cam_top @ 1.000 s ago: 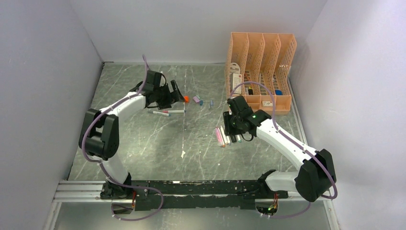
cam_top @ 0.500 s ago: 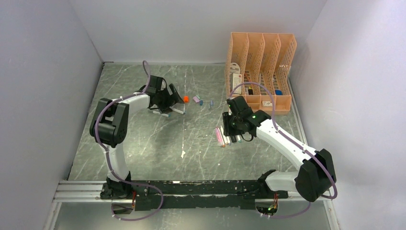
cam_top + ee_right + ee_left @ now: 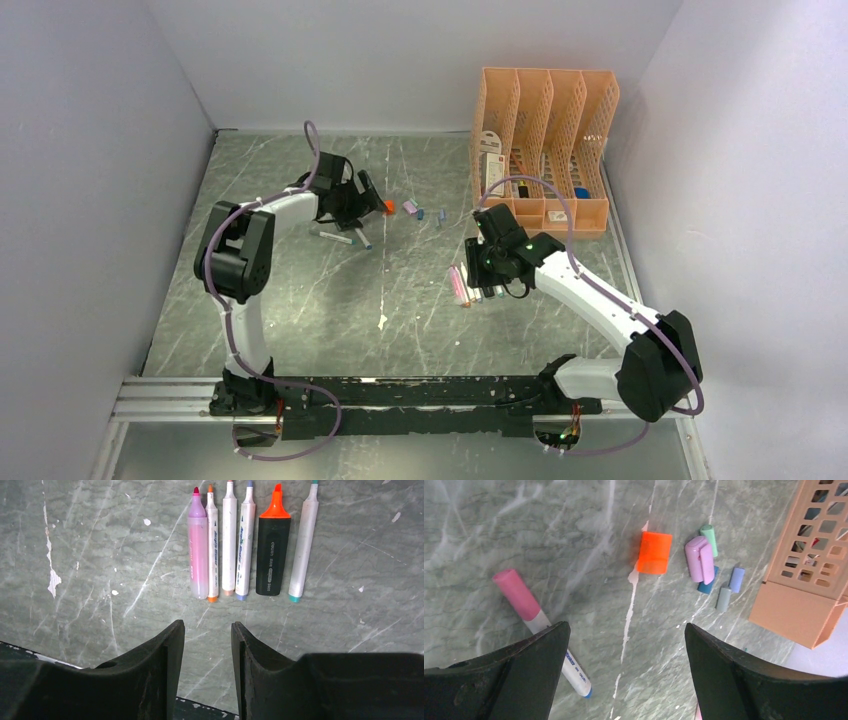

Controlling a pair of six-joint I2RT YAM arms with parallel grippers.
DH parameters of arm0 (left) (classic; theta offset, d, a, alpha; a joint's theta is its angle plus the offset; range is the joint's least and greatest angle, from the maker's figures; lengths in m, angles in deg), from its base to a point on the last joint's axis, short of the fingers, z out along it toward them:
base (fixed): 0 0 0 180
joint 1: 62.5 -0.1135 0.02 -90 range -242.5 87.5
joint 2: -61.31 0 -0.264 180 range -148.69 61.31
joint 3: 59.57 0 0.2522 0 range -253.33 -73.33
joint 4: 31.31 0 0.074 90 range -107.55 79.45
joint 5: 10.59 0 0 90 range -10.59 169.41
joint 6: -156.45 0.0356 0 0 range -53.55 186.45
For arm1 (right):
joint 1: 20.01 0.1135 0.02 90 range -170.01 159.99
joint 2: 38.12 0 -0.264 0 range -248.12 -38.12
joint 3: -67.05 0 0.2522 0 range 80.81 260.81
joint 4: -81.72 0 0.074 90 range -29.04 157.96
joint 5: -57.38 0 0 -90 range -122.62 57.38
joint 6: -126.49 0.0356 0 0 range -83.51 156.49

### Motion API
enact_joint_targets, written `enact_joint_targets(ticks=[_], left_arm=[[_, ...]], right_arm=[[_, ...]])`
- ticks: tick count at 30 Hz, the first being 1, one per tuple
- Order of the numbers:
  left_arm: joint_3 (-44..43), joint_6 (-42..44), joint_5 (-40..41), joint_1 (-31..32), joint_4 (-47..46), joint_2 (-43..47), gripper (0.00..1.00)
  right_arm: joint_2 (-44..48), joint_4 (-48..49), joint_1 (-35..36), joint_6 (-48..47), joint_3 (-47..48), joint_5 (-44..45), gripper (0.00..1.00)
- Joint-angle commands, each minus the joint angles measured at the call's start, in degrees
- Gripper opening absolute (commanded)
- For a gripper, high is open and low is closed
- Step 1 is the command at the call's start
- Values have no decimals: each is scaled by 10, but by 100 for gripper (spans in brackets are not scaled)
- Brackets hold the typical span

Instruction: Open the pen caps

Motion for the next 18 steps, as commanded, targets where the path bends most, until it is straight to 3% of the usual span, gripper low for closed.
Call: enact_joint_targets(ticks=[1, 18], left_arm=[[-6, 27, 43, 3, 41, 24, 96], [8, 23, 95, -3, 99, 92, 100]], right_arm=[[12, 13, 0, 6, -11, -10, 40], [8, 25, 5, 5, -14, -19, 39]])
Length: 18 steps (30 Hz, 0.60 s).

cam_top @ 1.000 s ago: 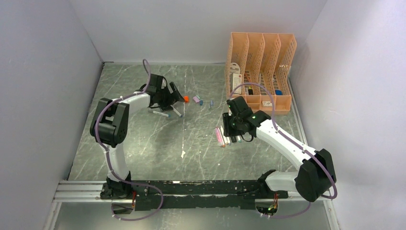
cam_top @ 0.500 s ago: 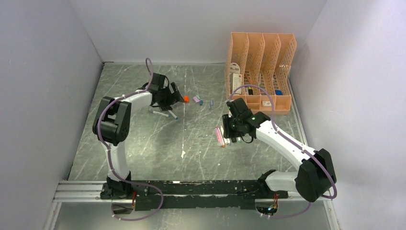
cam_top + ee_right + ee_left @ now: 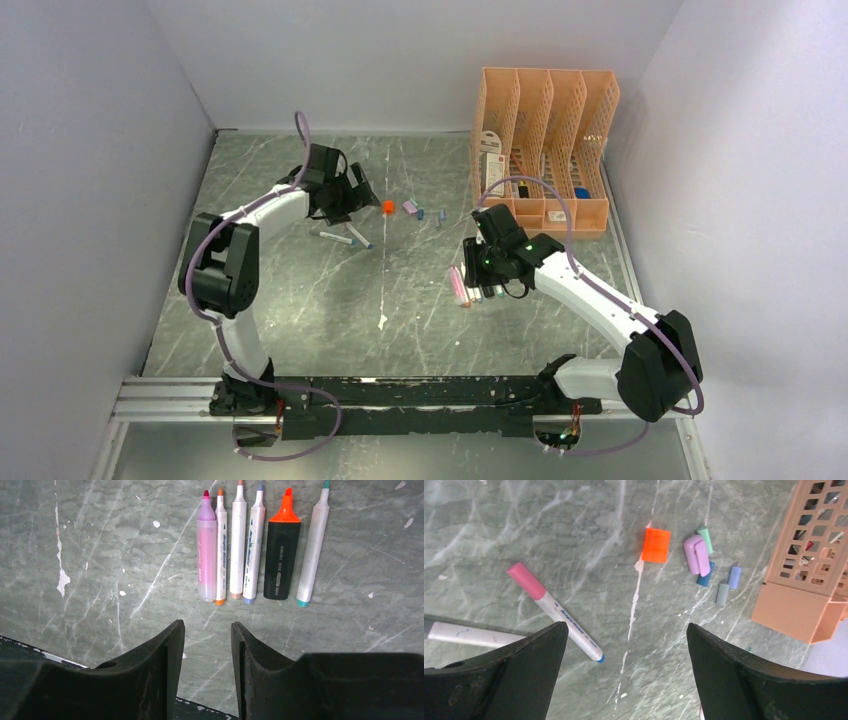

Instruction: Open the pen caps

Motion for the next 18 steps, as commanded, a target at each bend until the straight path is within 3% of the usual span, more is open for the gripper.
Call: enact_joint_targets(ticks=[1, 11, 18], left_arm=[[11, -9, 51, -3, 38, 20, 100], [6, -28, 111, -25, 61, -15, 94], [-21, -24, 114, -26, 64, -73, 82]], right_arm=[[8, 9, 3, 4, -8, -8, 39], [12, 17, 4, 3, -16, -16, 39], [14, 19, 4, 2, -19, -18, 39]])
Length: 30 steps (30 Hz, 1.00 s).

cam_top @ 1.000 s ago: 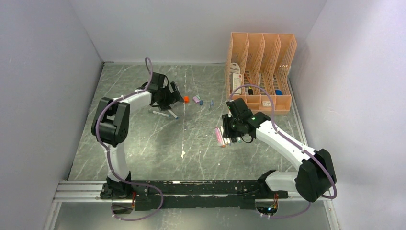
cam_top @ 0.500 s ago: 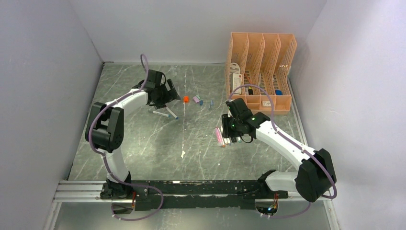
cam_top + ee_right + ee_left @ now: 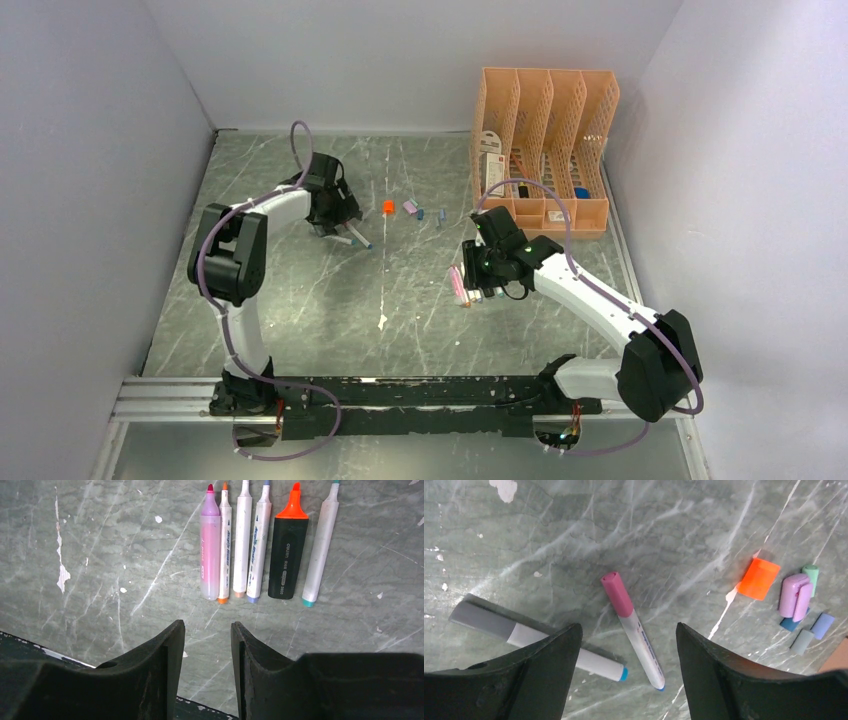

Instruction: Open the pen caps

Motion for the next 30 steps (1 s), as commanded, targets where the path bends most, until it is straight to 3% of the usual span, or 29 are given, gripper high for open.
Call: enact_joint_targets(ticks=[1, 5, 12, 21, 30], left_arm=[[-27, 1, 16, -2, 12, -40, 80], [-39, 13, 22, -1, 11, -72, 61], [-76, 53, 56, 16, 51, -116, 8], [-22, 73, 13, 22, 14, -58, 7], [43, 42, -172, 27, -93, 68, 7]], right_arm=[[14, 12, 3, 2, -9, -7, 39], [11, 16, 3, 3, -9, -11, 39], [10, 20, 4, 2, -12, -16, 39], [-7, 35, 6, 2, -9, -38, 39], [-25, 103, 6, 26, 12, -118, 39]])
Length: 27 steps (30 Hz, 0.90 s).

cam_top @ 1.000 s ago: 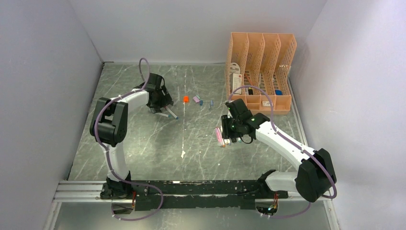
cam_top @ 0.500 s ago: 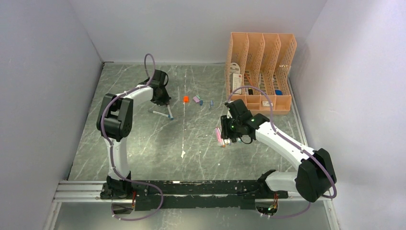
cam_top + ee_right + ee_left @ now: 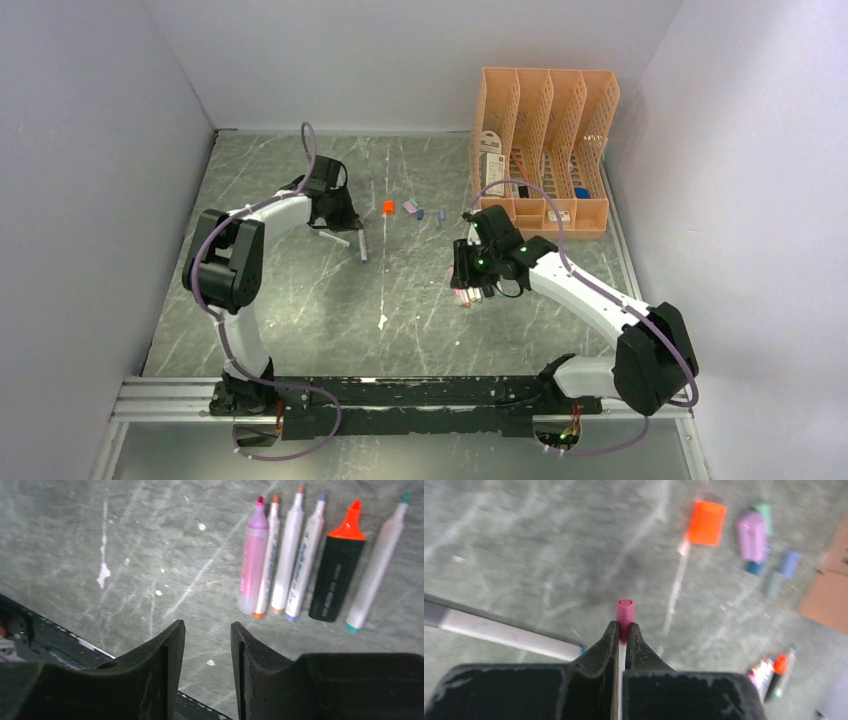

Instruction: Open the pen caps

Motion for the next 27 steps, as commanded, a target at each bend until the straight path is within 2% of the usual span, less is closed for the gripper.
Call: enact_joint_targets(ticks=[1, 4, 7, 9, 11, 17, 22, 27], left_arm=[[35, -27, -129, 8, -78, 71, 7], [75, -64, -191, 9, -146, 102, 7], [124, -110, -245, 18, -231, 128, 7], [152, -135, -256, 32, -279, 148, 7], [176, -153, -251, 50, -320, 169, 7], [215, -201, -244, 87, -406, 203, 7], [216, -214, -224, 117, -423, 218, 7], [224, -228, -213, 133, -446, 225, 7]], right_arm=[[-11, 65, 3, 22, 24, -66, 39], [-11, 114, 3, 36, 24, -110, 41], [-14, 167, 3, 55, 23, -151, 54], [-16, 200, 3, 71, 21, -171, 61], [-19, 232, 2, 87, 20, -187, 63], [-38, 300, 2, 121, 13, -206, 64], [-67, 310, 1, 125, 19, -199, 62], [-79, 313, -1, 130, 21, -189, 53]])
